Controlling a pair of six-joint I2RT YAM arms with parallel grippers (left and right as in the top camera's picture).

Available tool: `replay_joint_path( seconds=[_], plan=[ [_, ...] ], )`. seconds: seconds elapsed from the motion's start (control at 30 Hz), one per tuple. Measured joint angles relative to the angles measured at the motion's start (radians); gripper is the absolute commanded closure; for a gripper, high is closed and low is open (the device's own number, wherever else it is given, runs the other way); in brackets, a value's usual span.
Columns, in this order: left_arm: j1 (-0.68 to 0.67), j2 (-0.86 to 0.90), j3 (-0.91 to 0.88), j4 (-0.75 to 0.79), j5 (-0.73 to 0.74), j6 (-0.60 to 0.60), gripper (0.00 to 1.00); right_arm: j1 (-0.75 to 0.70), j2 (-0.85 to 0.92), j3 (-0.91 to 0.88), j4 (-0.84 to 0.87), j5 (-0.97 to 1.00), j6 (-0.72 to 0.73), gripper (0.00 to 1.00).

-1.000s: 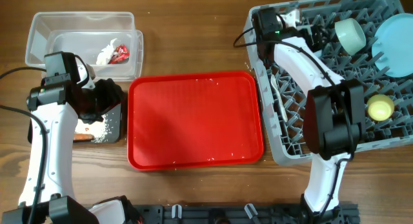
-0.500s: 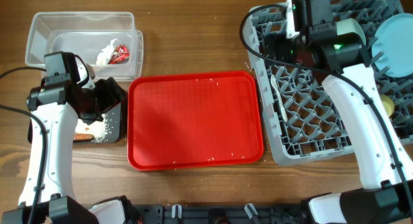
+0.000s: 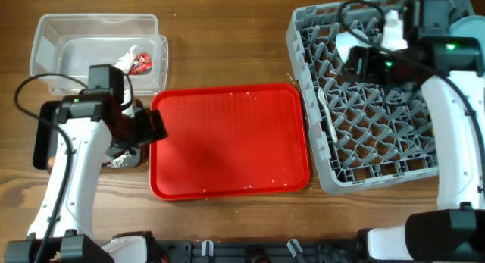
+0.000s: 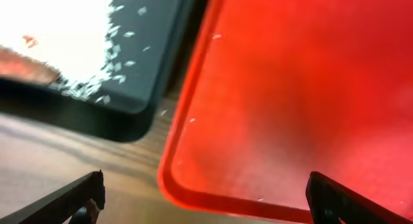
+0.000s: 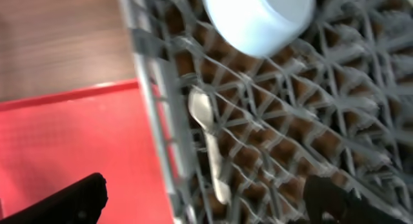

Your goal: Sort waste into correct bins and load items into the dishwasher rack

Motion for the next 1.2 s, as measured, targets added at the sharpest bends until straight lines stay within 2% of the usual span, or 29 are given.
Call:
replay_joint_path(
  seconds=[0.1, 0.2, 0.37, 0.43, 0.5, 0.6, 0.87, 1.2],
  plan=[
    [0.03, -0.013, 0.0, -0.018, -0.004, 0.0, 0.0, -0.024, -0.002, 0.0, -0.026, 0.003, -0.01, 0.01],
    [0.03, -0.106, -0.003, 0.0, -0.004, 0.004, 0.0, -0.026, -0.067, -0.035, 0.017, 0.011, -0.023, 0.0],
    [0.03, -0.416, -0.085, 0.109, -0.003, 0.011, 0.0, -0.026, -0.394, -0.315, 0.26, 0.016, -0.025, 0.0],
    [0.03, -0.55, -0.147, 0.141, 0.0, 0.011, 0.0, -0.026, -0.517, -0.422, 0.303, 0.022, -0.032, 0.0],
    [0.03, -0.669, -0.172, 0.153, 0.0, 0.011, 0.0, -0.026, -0.647, -0.512, 0.314, 0.033, -0.035, 0.0],
    [0.03, -0.76, -0.174, 0.157, 0.001, 0.011, 0.0, -0.026, -0.749, -0.544, 0.244, 0.049, -0.039, 0.0],
    [0.03, -0.779, -0.178, 0.154, 0.001, 0.011, 0.0, -0.026, -0.756, -0.546, 0.209, 0.056, -0.042, 0.0],
    [0.03, -0.779, -0.179, 0.154, 0.0, 0.011, 0.0, -0.026, -0.568, -0.549, 0.209, 0.056, -0.042, 0.0]
  ],
)
